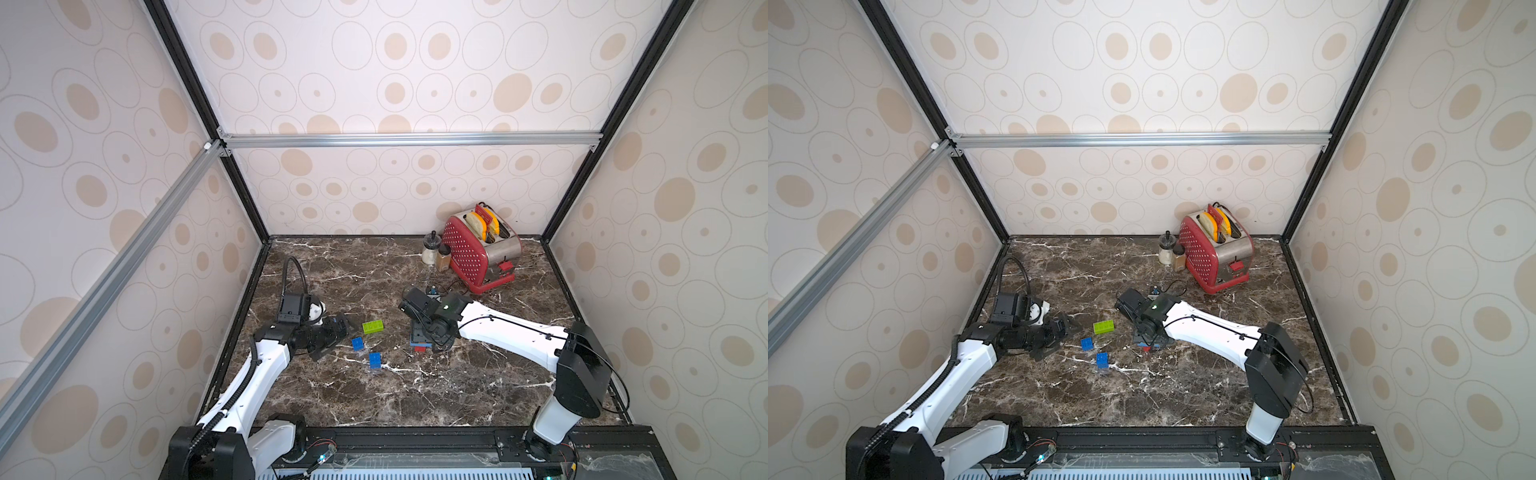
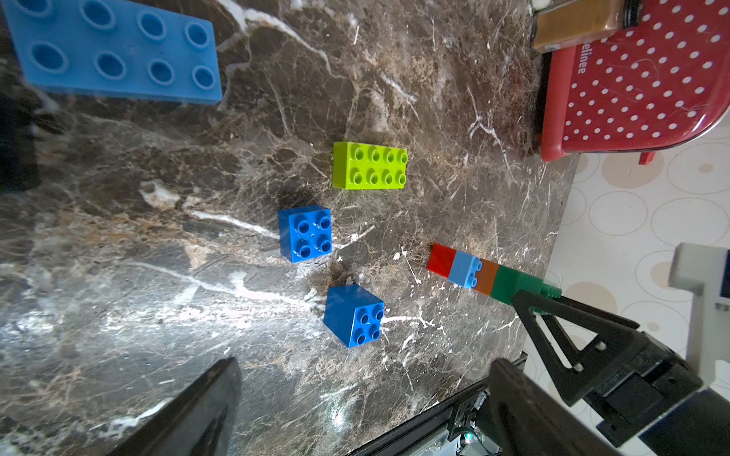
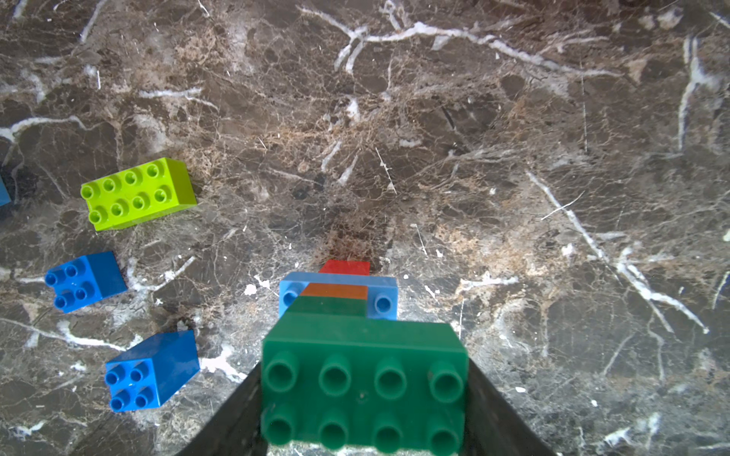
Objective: Assemble the letter f with lego
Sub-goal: Pick up the lego brick from the center of the board.
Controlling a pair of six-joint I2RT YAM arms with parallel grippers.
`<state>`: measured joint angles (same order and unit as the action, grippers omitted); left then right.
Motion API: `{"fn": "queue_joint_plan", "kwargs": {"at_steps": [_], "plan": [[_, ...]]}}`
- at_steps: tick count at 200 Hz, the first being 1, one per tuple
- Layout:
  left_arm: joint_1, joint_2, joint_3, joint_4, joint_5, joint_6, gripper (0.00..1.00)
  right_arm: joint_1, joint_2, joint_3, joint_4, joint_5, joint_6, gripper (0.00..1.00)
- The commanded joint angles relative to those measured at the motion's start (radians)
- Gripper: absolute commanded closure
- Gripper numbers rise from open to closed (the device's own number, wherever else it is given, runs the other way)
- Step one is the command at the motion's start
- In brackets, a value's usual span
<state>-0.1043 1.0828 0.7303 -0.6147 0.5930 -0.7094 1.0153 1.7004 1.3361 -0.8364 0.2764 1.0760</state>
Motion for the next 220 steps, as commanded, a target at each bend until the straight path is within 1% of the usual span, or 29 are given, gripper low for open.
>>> {"fn": "queue_joint_plan", "kwargs": {"at_steps": [1,28,67,132,220], "plan": [[0.009,-0.012,0.002,-0.011,-0.005,0.027,0.01,0.004,0.055,-0.025,-0.102,-0.015,-0.022,0.33],[0.01,-0.012,0.001,-0.011,-0.008,0.027,0.01,0.005,0.05,-0.018,-0.1,-0.003,-0.037,0.31],[0.009,-0.009,0.001,-0.011,-0.01,0.028,0.01,0.004,0.045,0.004,-0.116,0.023,-0.059,0.33],[0.01,-0.011,0.001,-0.011,-0.019,0.028,0.01,-0.012,0.017,0.067,-0.18,0.015,-0.135,0.34],[0.011,-0.011,0.001,-0.011,-0.021,0.033,0.01,-0.048,-0.106,-0.017,-0.187,-0.018,-0.196,0.34]]}}
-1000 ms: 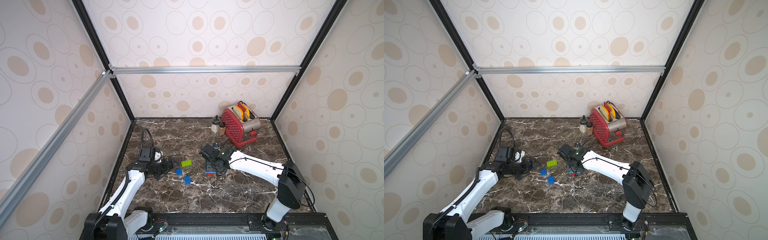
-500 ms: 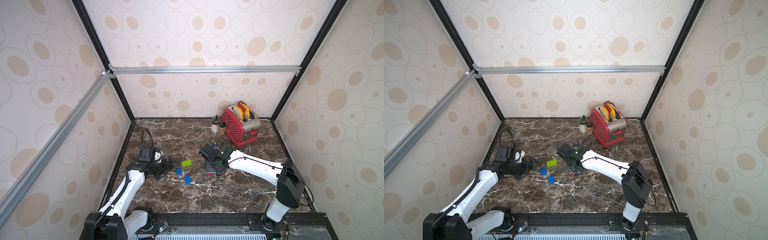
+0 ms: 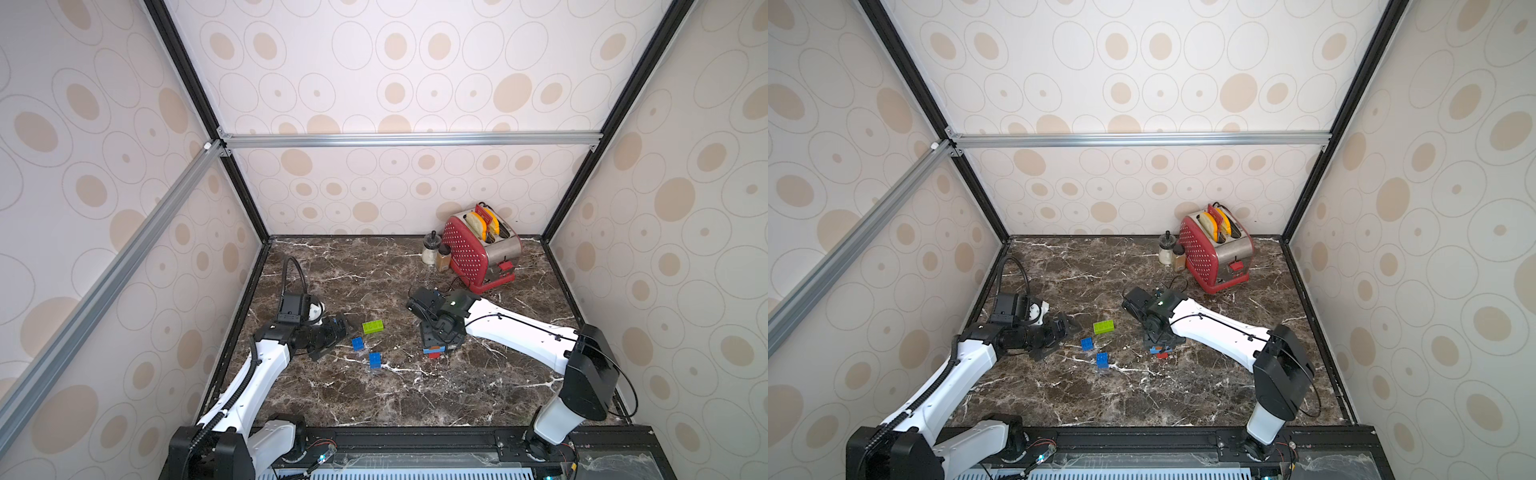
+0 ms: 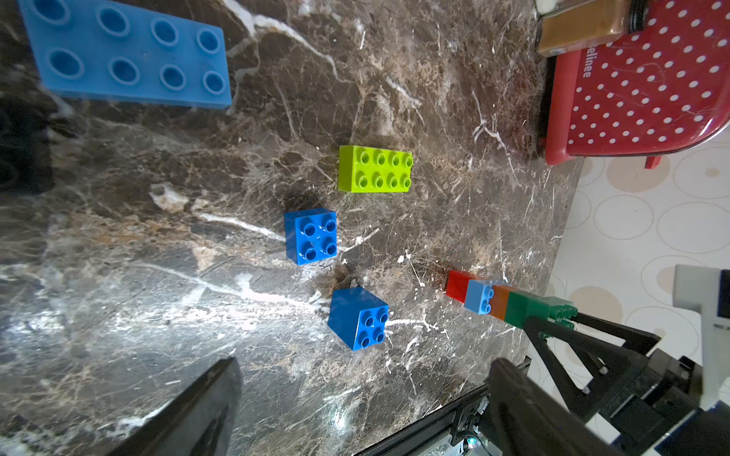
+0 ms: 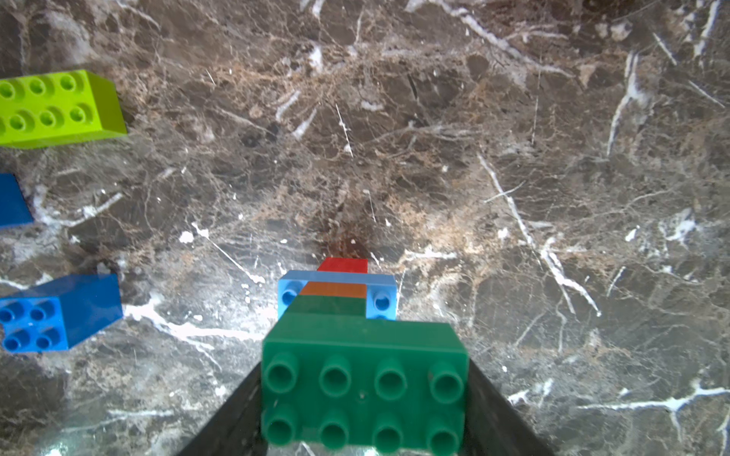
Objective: Assemble the letter f with lego
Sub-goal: Pick up the lego brick from the center of the board.
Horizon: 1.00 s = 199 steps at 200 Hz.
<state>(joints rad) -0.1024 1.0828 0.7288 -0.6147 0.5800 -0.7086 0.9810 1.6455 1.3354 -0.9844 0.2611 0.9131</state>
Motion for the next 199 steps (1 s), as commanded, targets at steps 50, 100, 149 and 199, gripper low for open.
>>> {"fn": "queue_joint_plan", "kwargs": {"at_steps": [50,100,149,199], "plan": [[0.008,-0.022,0.005,-0.002,-0.006,0.038,0.01,-0.033,-0.104,-0.034,-0.051,-0.044,-0.081,0.34],[-0.139,-0.085,0.008,0.056,-0.069,0.025,0.03,-0.084,-0.148,-0.036,-0.053,-0.114,-0.163,0.34],[-0.323,-0.12,-0.063,0.281,-0.169,-0.058,0.09,-0.164,-0.141,-0.019,-0.088,-0.196,-0.267,0.33],[-0.624,-0.08,-0.122,0.542,-0.433,0.084,0.11,-0.221,-0.162,0.004,-0.119,-0.257,-0.336,0.33]]}}
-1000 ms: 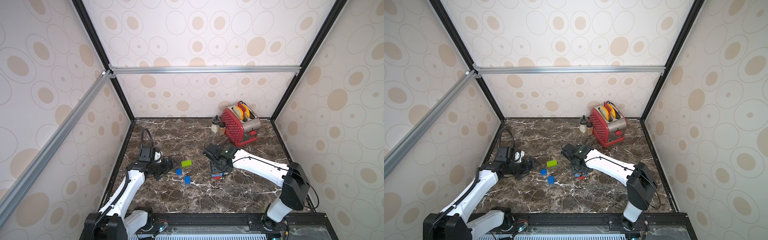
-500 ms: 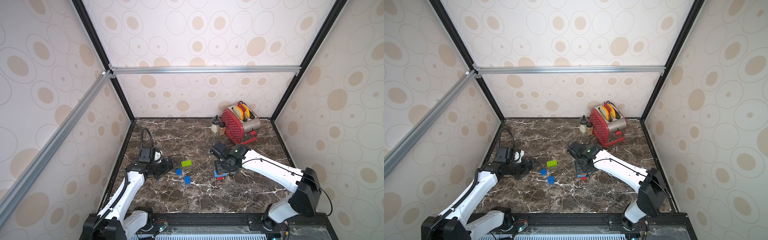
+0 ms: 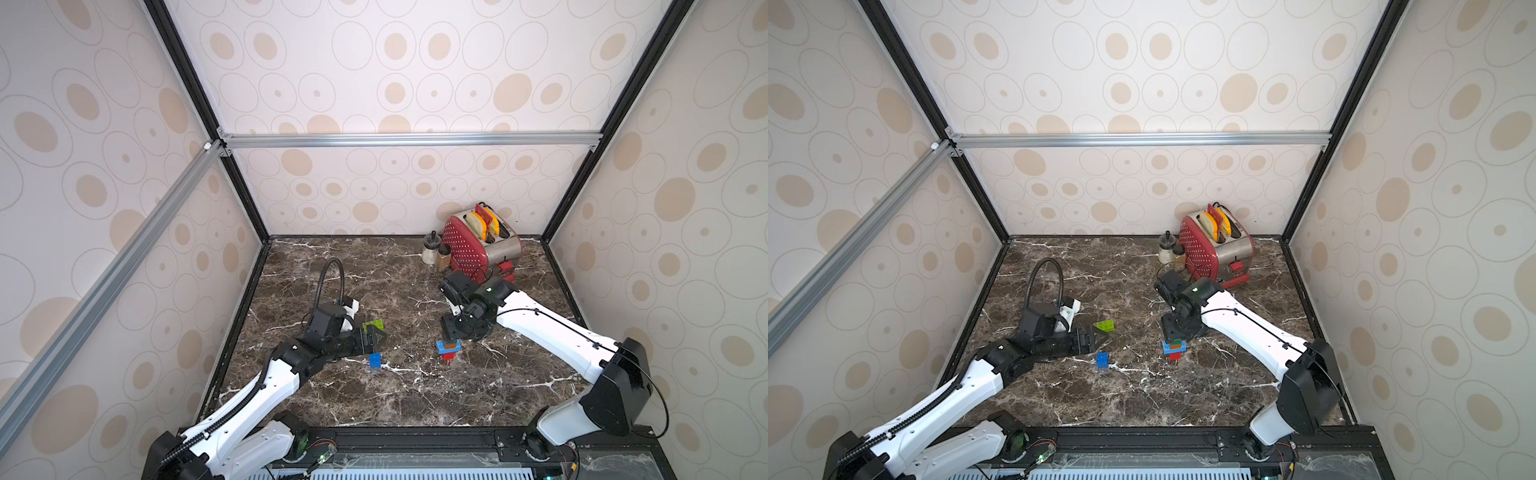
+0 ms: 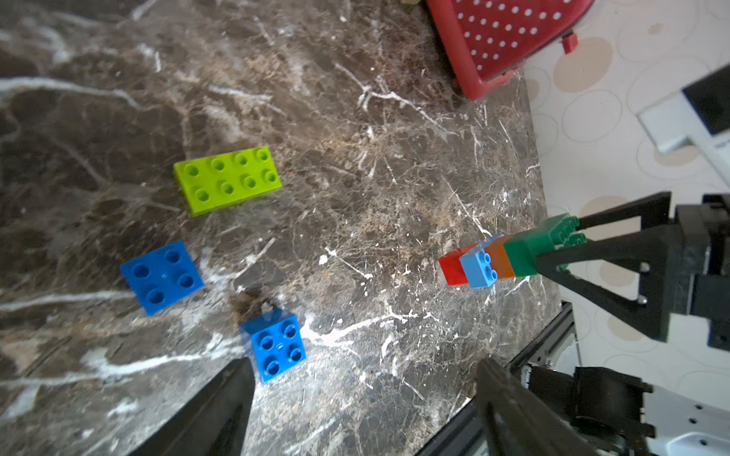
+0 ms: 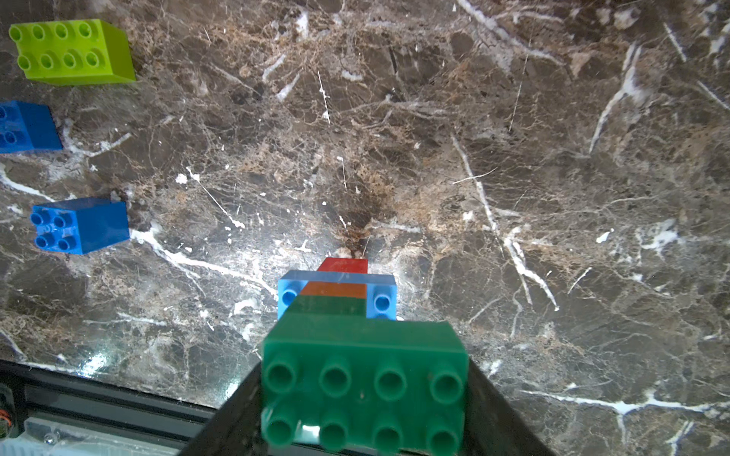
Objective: Assemble the letter f with lego
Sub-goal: Pick up the lego brick from the center of the board.
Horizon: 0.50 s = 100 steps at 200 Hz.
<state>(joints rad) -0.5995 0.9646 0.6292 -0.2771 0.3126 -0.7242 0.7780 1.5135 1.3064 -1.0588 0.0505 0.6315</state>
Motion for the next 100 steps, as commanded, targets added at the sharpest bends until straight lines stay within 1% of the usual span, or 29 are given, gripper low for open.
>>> {"fn": "queue_joint_plan", "kwargs": {"at_steps": [1,27,46,58,69,81,100], "plan": [[-0.133,0.043,-0.024,0.214,-0.166,0.105,0.11,-0.02,-0.03,0.033,-0.046,-0.048,-0.056,0.33],[-0.245,0.161,-0.096,0.499,-0.128,0.246,0.12,-0.043,-0.024,0.056,-0.069,-0.089,-0.087,0.33],[-0.271,0.196,-0.164,0.676,-0.128,0.333,0.14,-0.05,-0.022,0.084,-0.087,-0.103,-0.105,0.33],[-0.27,0.2,-0.187,0.727,-0.123,0.382,0.15,-0.051,-0.021,0.096,-0.093,-0.117,-0.114,0.32],[-0.27,0.199,-0.189,0.743,-0.075,0.417,0.16,-0.052,-0.016,0.106,-0.099,-0.126,-0.123,0.32],[-0.273,0.196,-0.187,0.762,-0.023,0.422,0.15,-0.053,-0.008,0.116,-0.103,-0.13,-0.128,0.32],[-0.279,0.203,-0.2,0.819,0.024,0.419,0.15,-0.053,-0.001,0.121,-0.095,-0.155,-0.133,0.32]]}}
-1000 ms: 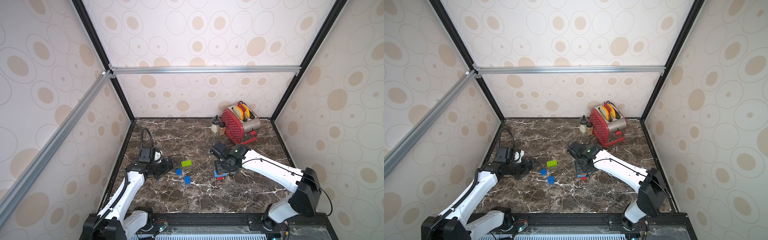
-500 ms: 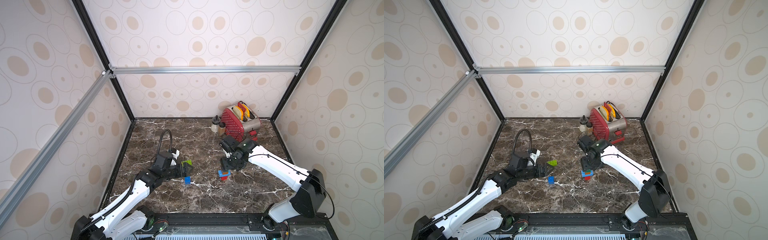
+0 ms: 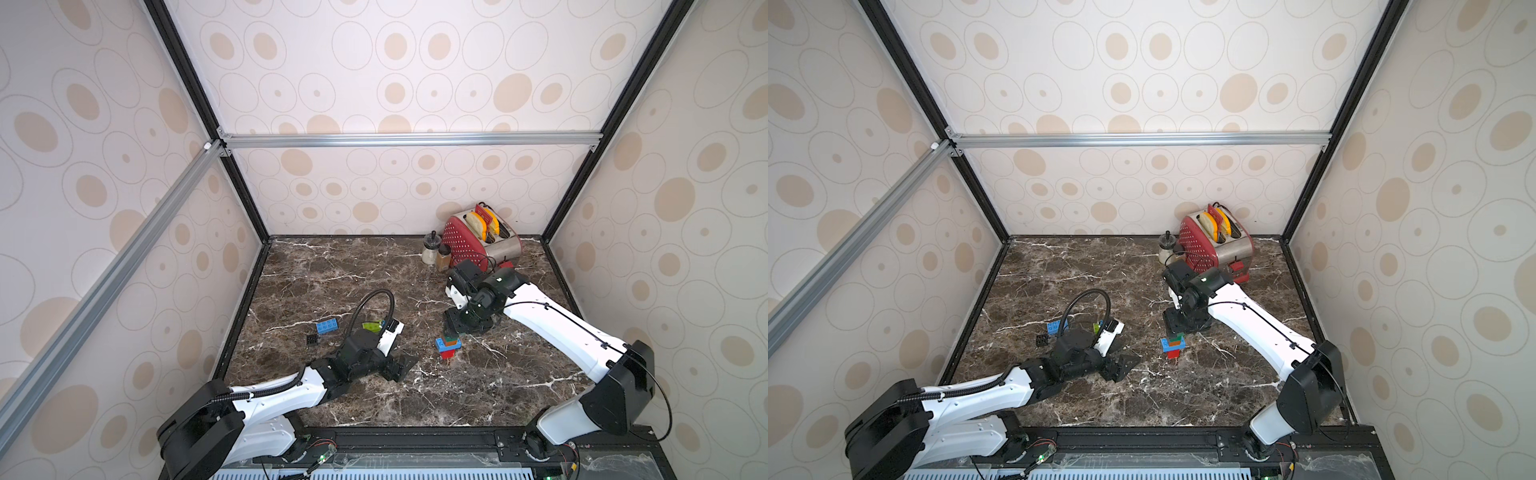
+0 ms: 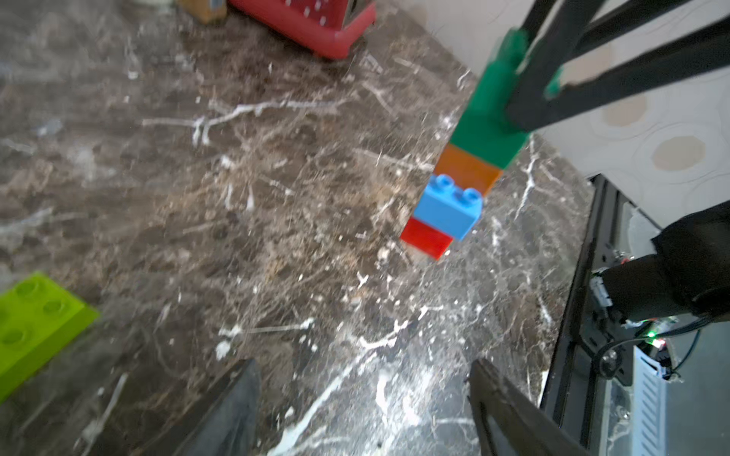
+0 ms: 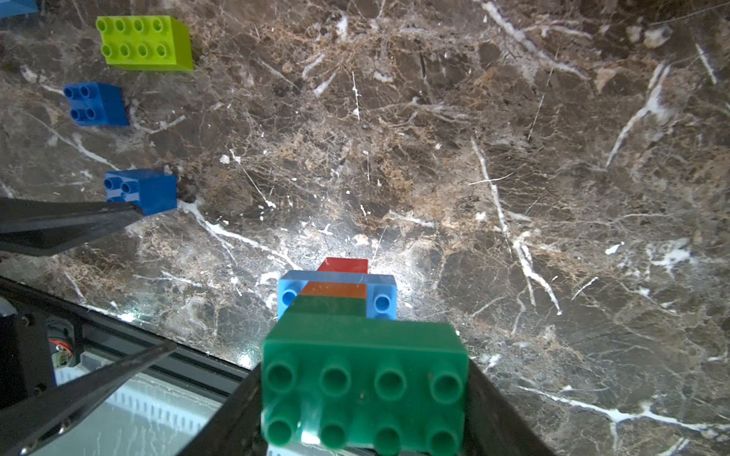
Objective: Assemble the letter f with lego
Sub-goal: Pick up the lego brick from the center of the board, then place the lego brick at the center of the board.
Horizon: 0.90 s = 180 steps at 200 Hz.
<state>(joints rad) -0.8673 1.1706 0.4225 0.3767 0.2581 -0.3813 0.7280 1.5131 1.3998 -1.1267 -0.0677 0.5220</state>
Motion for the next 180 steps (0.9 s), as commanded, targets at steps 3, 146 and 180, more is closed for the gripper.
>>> {"fn": "queue_joint_plan", "kwargs": {"at_steps": [3,146,180], "plan": [[-0.014,-0.001,0.008,0.163,0.075,0.082,0.15,-0.004,0.001,0.03,-0.026,-0.037,-0.025,0.32],[-0.062,0.222,0.146,0.237,0.09,0.155,0.15,-0.005,0.002,0.044,-0.013,-0.104,-0.043,0.33],[-0.062,0.236,0.15,0.226,0.11,0.164,0.19,-0.008,0.01,0.054,-0.016,-0.116,-0.048,0.33]]}}
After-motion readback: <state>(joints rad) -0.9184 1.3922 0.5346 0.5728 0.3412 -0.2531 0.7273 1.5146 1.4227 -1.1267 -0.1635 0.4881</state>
